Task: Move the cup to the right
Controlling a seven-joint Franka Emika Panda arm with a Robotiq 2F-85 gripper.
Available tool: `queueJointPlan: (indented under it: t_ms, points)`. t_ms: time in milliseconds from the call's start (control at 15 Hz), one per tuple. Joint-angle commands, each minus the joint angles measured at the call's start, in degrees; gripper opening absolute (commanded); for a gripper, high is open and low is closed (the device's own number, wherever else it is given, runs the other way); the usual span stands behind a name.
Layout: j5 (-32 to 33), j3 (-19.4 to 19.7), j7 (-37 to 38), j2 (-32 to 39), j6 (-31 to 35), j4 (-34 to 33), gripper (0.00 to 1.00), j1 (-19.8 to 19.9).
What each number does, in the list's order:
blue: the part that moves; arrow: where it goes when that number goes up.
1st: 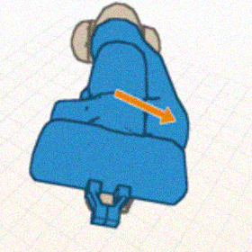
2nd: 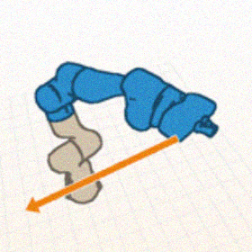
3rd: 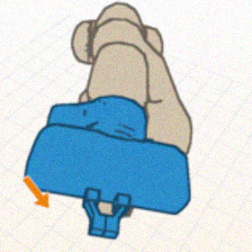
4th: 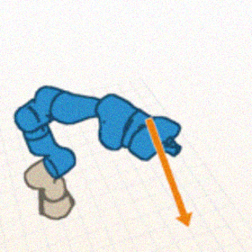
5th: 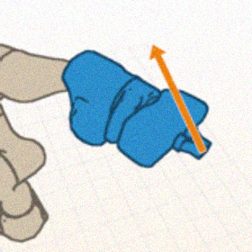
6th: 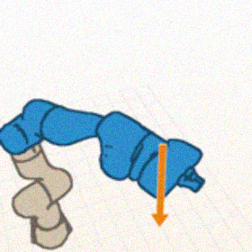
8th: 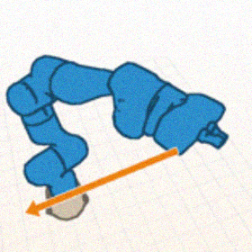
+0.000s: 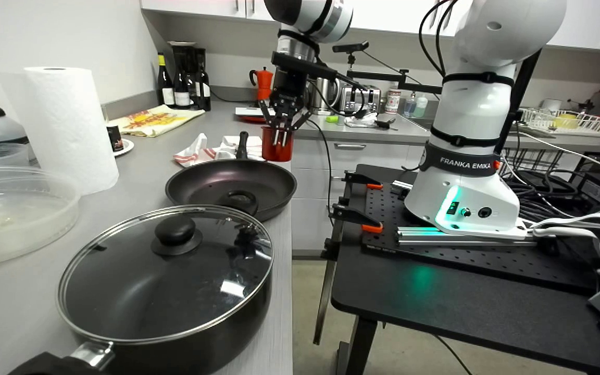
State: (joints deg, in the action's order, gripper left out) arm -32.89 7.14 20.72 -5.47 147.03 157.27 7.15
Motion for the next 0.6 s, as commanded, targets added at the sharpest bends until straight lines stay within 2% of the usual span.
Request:
queueJointPlan:
  t_ms: [0,533]
  points:
    - [0.16,1.06,0.95,0.12,1.45,-0.02,0.04,1.25]
    - [1.35,3.29,0.34,5.26,1.26,-3.96,0.04,3.66]
